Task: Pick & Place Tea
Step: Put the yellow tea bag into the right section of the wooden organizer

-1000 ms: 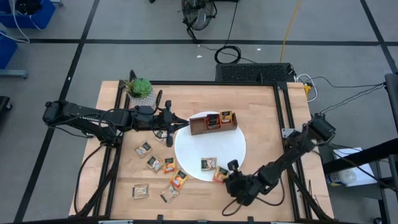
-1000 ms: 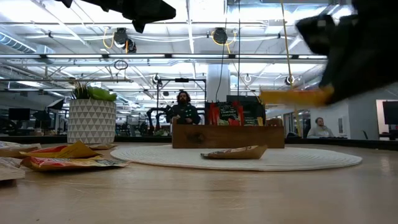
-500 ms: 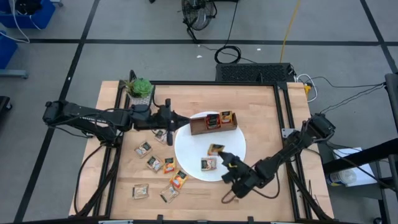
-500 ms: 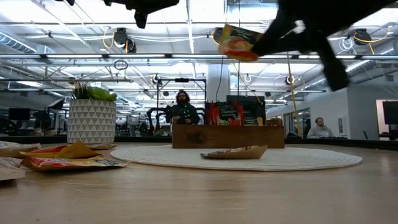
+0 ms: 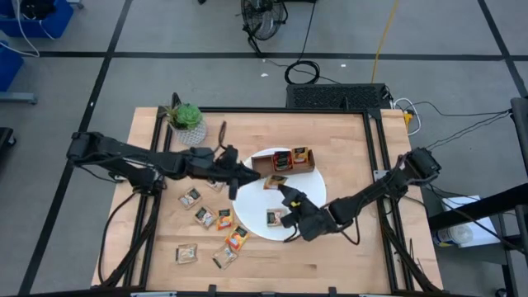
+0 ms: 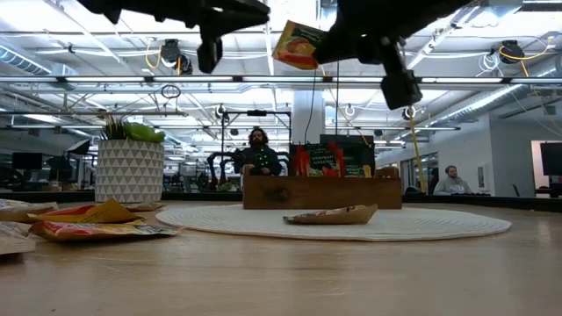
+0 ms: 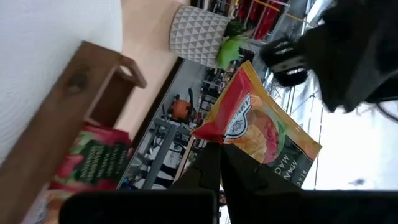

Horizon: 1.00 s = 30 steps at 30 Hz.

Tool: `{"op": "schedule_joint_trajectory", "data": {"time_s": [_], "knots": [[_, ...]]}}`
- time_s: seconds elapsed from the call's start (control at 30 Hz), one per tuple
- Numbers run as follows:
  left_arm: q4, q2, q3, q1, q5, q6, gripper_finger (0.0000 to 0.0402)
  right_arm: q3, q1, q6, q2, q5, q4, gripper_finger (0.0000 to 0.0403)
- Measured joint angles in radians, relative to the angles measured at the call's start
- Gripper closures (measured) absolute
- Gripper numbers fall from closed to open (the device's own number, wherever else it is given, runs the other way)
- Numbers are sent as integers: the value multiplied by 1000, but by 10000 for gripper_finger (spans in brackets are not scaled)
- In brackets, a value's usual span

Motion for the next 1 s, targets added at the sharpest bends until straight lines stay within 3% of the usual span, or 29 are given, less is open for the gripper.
{"op": "schedule_joint_trajectory", "data": {"time_s": [0.17,0.3,0.67,0.77,1.0], "knots": [[138,103,0,-3,10,-96,364,0,-25,-63,0,-30,52,403],[262,135,0,-2,49,-80,364,0,-34,-64,0,-37,49,403],[224,135,0,19,80,80,362,0,-22,-64,0,-32,84,403],[222,134,0,20,78,132,340,0,-22,-56,0,-29,81,403],[203,116,0,22,23,213,236,0,-23,-48,0,-5,82,403]]}}
